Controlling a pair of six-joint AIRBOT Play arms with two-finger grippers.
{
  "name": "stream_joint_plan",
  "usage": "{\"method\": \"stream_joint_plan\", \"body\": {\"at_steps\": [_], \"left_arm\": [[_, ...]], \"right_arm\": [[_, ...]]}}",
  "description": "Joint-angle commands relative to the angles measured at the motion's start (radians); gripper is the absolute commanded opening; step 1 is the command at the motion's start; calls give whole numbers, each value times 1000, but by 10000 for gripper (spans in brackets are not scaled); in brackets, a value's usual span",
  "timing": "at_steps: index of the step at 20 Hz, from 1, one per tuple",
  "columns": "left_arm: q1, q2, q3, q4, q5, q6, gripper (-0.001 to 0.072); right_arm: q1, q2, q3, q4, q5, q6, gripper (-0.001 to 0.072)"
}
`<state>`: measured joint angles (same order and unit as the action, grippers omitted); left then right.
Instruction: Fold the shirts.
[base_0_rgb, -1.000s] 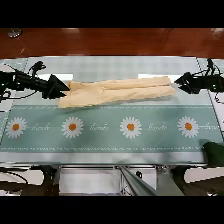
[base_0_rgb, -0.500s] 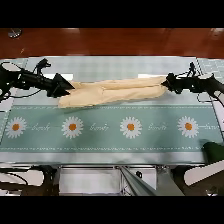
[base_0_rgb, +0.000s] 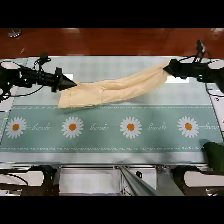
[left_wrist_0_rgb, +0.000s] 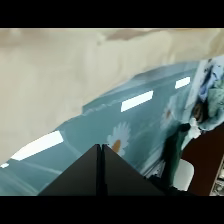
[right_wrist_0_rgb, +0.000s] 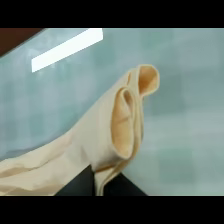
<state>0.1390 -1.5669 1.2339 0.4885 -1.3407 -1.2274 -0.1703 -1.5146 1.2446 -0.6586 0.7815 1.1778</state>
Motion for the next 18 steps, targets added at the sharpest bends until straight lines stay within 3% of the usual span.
{"method": "stream_joint_plan", "body": {"at_steps": [1, 3, 5, 8, 12, 18], "left_arm": [[-68, 23, 1, -272, -28, 154, 21], [-146, 35, 1, -383, -2, 207, 21], [-246, 38, 0, -399, 76, 211, 21], [-419, 27, -1, -383, 208, 210, 20], [-594, -16, -5, -299, 336, 187, 20], [-710, -34, -73, -230, 455, 158, 19]], "right_arm": [[11, 187, 1, -63, 104, 33, 28], [38, 283, 1, -76, 154, 75, 28], [91, 369, 1, -147, 158, 134, 28], [171, 458, 1, -274, 161, 271, 28], [257, 558, 1, -353, 166, 377, 28], [286, 688, 1, -392, 216, 490, 28]]}}
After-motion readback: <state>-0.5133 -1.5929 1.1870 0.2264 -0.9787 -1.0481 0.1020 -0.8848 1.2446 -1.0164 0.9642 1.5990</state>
